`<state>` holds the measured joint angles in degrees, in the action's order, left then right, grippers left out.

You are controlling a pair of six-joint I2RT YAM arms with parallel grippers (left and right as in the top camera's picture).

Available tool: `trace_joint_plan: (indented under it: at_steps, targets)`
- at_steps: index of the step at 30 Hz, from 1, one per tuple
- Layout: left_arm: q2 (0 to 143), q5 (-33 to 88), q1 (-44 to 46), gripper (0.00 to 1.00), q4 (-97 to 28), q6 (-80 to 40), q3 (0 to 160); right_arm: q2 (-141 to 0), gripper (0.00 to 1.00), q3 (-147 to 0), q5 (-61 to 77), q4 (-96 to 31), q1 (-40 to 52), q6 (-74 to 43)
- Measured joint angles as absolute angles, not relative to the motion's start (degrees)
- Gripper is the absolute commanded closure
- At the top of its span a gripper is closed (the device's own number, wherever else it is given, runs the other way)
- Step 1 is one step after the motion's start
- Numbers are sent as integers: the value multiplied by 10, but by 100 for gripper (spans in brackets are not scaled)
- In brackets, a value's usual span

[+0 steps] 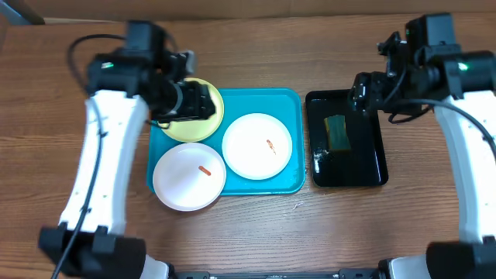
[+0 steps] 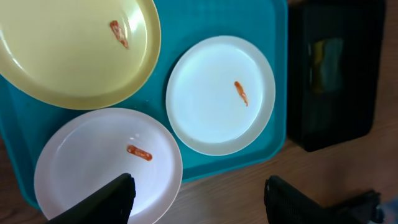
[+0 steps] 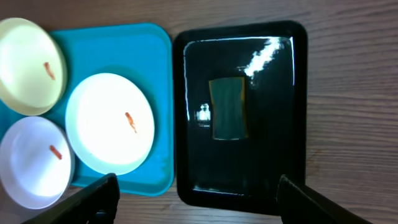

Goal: Clean dirty plates on tray and stack at the side

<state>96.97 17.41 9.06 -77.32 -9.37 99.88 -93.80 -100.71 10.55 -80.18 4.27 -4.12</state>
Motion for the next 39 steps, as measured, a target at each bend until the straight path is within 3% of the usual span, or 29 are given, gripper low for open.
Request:
trace_joint_plan:
  at_steps: [6,16,25,39]
  targets:
    - [1025,114,154,23,-734,-117,967,-1002,17,-994,102,-774,43,-50]
    - [1135,84,173,25,-675,-156,948,-1073,19,-882,100,-678,43,-83]
    - [1167,83,173,40,-676,-166,948,-1074,20,-735,93,-508,43,-99]
    - [1173,70,200,48,-696,-195,943,-1074,16,-719,74,-501,43,-103]
